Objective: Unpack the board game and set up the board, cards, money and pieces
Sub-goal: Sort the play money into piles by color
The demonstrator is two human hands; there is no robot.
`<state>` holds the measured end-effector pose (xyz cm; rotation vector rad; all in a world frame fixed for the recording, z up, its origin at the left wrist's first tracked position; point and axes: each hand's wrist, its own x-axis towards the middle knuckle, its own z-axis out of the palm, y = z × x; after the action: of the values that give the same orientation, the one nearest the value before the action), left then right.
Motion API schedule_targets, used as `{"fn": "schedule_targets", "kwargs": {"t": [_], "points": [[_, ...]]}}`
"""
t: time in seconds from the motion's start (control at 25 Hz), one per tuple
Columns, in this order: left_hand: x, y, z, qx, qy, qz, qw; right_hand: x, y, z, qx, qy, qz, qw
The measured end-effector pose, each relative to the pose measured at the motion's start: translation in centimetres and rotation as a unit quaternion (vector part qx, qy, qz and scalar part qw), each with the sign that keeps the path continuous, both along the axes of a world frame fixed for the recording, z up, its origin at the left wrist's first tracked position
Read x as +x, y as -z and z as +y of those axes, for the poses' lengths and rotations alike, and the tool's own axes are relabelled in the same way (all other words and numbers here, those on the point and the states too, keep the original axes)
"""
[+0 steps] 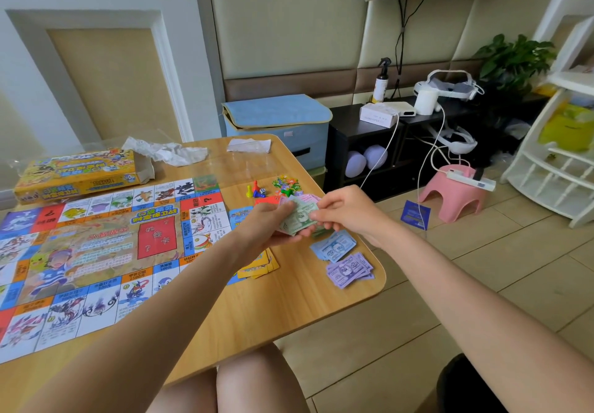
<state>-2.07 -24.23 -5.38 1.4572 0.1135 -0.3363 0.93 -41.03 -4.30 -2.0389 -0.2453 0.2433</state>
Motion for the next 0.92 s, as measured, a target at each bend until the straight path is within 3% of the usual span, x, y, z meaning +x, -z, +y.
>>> {"fn": "schedule_targets", "kwargs": {"t": [0.12, 0.32, 0.64, 0.8, 0.92], "points": [[0.2, 0.0, 0.3, 0.066, -0.029, -0.026, 0.997, 0.1, -0.1, -0.1, 0.009, 0.009, -0.012, 1.0], [0.8, 0.4, 0.8, 0.098, -0.066, -0.037, 0.992, 0.2, 0.1, 0.0, 0.03, 0.003, 0.021, 0.999], [1.6, 1.0, 0.7, 0.092, -0.065, -0.046, 0.993, 1.2, 0.4, 1.0, 0.016, 0.004, 0.055, 0.998], [2.1, 0.4, 1.5, 0.034, -0.128, -0.038, 0.99, 2.9, 0.6, 0.4, 0.063, 0.088, 0.029, 0.994], [2.4, 0.8, 2.6, 0.044, -0.108, -0.033, 0.993, 3.9, 2.0, -0.2, -0.087, 0.107, 0.007, 0.99]]}}
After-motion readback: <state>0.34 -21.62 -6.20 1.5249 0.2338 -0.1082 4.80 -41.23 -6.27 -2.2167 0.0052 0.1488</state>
